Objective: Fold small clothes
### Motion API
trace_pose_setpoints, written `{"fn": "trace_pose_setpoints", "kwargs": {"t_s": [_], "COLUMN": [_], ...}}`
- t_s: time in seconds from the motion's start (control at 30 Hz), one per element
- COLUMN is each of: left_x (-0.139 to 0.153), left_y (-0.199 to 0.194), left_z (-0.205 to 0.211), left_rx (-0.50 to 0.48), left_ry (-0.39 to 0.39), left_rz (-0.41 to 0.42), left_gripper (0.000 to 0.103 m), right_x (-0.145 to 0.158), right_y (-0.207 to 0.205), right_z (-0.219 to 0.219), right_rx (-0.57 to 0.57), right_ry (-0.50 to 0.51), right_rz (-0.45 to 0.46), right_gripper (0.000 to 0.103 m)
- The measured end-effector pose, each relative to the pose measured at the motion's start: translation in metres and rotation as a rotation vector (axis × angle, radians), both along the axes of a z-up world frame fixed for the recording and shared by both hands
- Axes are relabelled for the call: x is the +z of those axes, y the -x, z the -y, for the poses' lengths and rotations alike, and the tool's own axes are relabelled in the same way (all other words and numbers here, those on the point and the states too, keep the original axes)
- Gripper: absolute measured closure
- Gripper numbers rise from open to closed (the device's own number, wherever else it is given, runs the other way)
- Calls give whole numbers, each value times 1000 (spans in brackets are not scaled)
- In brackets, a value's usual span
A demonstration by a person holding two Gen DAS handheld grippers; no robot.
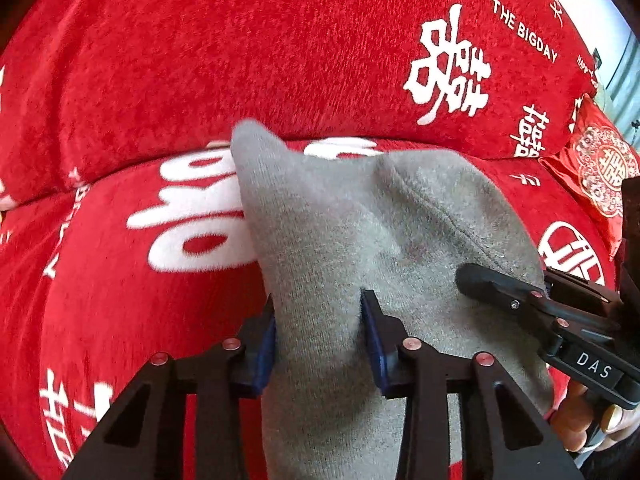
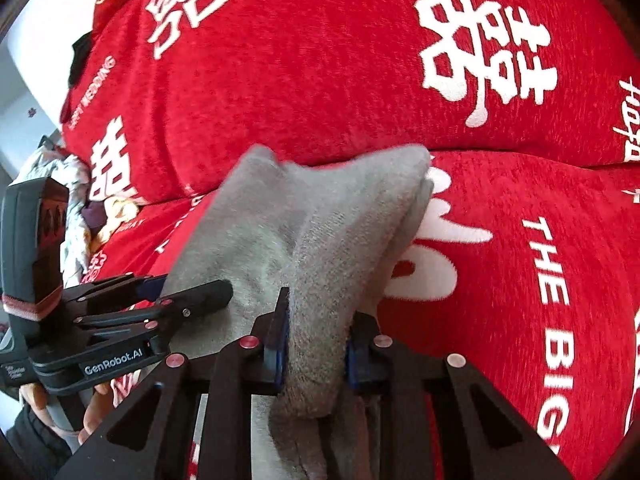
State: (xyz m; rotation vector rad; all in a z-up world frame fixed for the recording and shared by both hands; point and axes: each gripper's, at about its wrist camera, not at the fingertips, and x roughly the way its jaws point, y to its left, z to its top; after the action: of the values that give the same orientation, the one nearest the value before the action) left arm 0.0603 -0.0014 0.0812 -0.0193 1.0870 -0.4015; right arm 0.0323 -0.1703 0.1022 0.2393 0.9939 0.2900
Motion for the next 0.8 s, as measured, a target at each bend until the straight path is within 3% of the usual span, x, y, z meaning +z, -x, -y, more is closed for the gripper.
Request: {"fn": "trace_pose_setpoints", "kwargs": {"t_s": [0.2,0.33,0.4,0.5,0.53,0.6,0.63,0.67,0.8], "left_x": [12,24,26,31,32,35,38,41,47], "left_y": [48,83,94,102,102,102,103,106,107], "left_z": [-24,-32,-29,-24,-23,-21,-21,-22,-18], "left_rx": [0,-35,-44,-51,-53,-53,-36,-21,-26], "left_ry": [-4,33,3,-33,-45,-62,-76,-81,-104], "left_rz": [35,50,65,107,110,116,137,167,209], "left_gripper": [68,68,68,67,67,39,11,6,6], "right_x": [10,13,13,3,0,-5,-3,0,25], "right_y": [42,72,81,81,79,76,76,77,90], "right_z": [-17,-24,-25,-22,-20,-14,-10,-7,-12], "right_rx": [31,39,36,5,-4,-40,-66,-79,-49], "right_ry": [-1,-22,-37,42,68,129,169,187,195], "right_rz": [18,35,39,28,17,-12,-6,2,75], "right_gripper": [80,81,81,80,74,70,69,69,57]}}
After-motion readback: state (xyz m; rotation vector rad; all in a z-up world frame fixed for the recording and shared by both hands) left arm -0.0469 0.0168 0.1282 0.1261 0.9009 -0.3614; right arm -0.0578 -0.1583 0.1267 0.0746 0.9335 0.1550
